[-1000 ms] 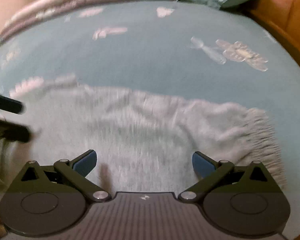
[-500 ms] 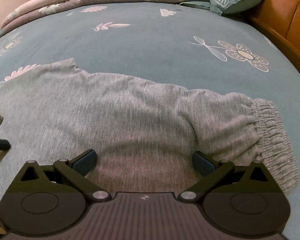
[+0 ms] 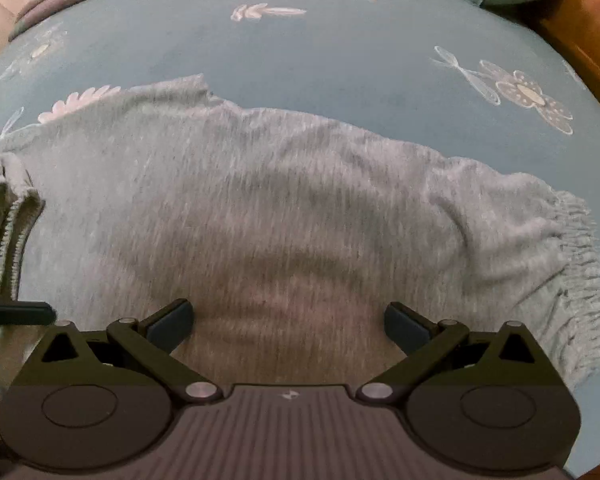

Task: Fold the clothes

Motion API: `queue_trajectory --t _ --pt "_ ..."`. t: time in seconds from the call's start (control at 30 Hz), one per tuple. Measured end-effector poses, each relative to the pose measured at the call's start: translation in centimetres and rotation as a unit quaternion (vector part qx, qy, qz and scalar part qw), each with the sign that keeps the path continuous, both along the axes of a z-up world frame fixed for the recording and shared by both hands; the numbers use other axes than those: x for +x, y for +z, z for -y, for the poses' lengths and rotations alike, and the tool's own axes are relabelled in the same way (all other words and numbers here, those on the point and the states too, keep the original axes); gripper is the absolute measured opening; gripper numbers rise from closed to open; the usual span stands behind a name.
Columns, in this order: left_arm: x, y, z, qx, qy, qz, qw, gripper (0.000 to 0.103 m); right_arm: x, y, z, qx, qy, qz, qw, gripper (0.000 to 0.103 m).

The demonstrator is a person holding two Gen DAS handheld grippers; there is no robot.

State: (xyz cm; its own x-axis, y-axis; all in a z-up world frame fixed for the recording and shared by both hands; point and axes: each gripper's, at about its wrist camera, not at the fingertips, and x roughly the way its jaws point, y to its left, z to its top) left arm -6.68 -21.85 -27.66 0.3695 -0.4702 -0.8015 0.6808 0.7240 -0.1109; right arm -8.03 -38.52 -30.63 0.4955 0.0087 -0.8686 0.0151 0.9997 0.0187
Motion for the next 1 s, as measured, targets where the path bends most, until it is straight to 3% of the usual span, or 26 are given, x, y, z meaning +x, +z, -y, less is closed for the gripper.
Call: queue_trajectory --t 0.1,0.2,0.27,0.33,0.43,0.6,0.7,0.9,1.0 --pt "0.4 2.6 -2.6 -0.013 0.016 0.017 0.9997 0.089 0.2 0.1 0.0 0.0 -0.001 -0.007 1.0 0.103" --pt "0.8 4.8 -5.4 0.012 0.033 0.068 0.9971 0.089 0.3 0.0 -0.1 0.0 -0.003 -0.01 1.0 0.103" --pt "1.7 5.4 -7.4 0.029 0.057 0.097 0.9932 0.09 0.3 0.0 -0.2 -0.001 -0.006 -0.01 1.0 0.103" --pt "3.2 4.7 -8.2 0.034 0.078 0.099 0.9915 0.09 0.2 -0.1 -0.2 -0.002 -0.011 -0.005 1.0 0.103" --pt "5.1 3.1 -8.6 0.014 0.085 0.082 0.9929 0.09 0.1 -0.3 -0.5 -0.006 -0.022 0.003 1.0 0.103" --pt "8.0 -0.4 -8.0 -0.021 0.101 0.013 0.9946 0.09 0.4 -0.3 -0.5 -0.007 -0.026 -0.001 1.0 0.103" --pt "8.2 0.1 -8.7 -0.047 0.115 -0.001 0.9922 0.091 0.5 -0.3 -0.5 -0.007 -0.027 -0.003 1.0 0.103" --pt "6.1 3.6 -10.0 -0.057 0.135 0.02 0.989 0.091 0.6 -0.4 -0.8 -0.009 -0.034 -0.002 0.999 0.103" --pt "5.1 3.6 -9.9 -0.062 0.149 0.004 0.9868 0.091 0.4 -0.4 -0.8 -0.009 -0.039 0.003 0.999 0.103"
